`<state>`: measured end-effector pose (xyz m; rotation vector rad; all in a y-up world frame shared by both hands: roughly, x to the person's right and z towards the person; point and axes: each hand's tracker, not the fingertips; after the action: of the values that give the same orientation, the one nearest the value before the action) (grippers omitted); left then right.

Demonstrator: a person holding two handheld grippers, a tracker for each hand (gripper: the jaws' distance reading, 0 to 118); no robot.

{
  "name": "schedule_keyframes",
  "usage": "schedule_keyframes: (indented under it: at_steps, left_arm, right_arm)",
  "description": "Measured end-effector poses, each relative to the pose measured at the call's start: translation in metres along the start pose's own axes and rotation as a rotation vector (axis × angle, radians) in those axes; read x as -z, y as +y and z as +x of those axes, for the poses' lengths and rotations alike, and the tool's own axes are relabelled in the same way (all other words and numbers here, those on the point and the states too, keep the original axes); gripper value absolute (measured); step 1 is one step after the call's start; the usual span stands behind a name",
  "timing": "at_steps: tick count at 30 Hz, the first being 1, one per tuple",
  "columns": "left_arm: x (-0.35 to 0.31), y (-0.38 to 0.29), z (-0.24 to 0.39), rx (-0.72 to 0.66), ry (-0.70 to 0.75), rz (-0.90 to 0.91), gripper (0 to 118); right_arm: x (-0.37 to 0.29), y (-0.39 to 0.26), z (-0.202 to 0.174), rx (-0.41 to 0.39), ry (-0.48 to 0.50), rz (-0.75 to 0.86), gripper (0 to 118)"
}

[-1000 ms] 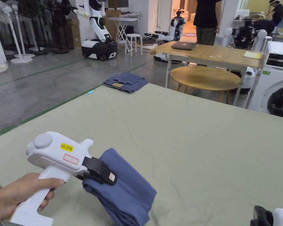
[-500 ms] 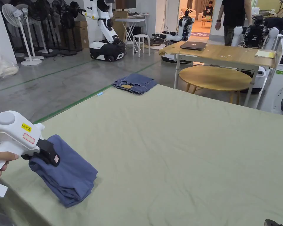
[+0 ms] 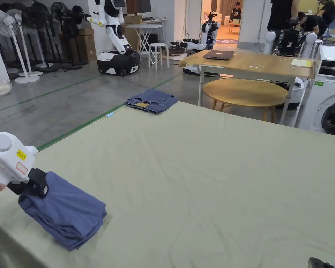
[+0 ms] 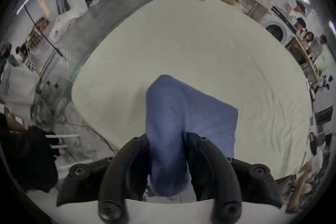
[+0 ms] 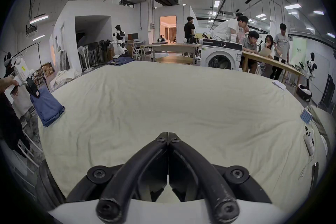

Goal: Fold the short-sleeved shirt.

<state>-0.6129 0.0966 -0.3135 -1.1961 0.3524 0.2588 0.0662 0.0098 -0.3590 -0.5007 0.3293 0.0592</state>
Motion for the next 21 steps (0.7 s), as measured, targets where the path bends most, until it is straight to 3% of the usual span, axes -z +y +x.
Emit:
schedule_keyframes:
  at_steps: [8, 11, 17, 21]
  left_arm:
    - [-0.023, -0.003, 0.001, 0.064, 0.125, 0.022, 34]
    - [-0.039, -0.002, -0.008, -0.007, 0.084, 0.105, 36]
    - [-0.011, -0.017, 0.027, 0.039, -0.007, 0.193, 36]
    - [0.015, -0.042, 0.081, 0.047, -0.185, 0.298, 36]
  right_arm:
    - [-0.01, 0.001, -0.002, 0.009, -0.009, -0.004, 0]
    - [-0.008, -0.001, 0.003, 0.009, -0.009, -0.004, 0]
    - [-0.005, -0.004, 0.006, 0.023, -0.01, -0.006, 0]
    - [-0.006, -0.005, 0.014, 0.03, -0.019, 0.006, 0]
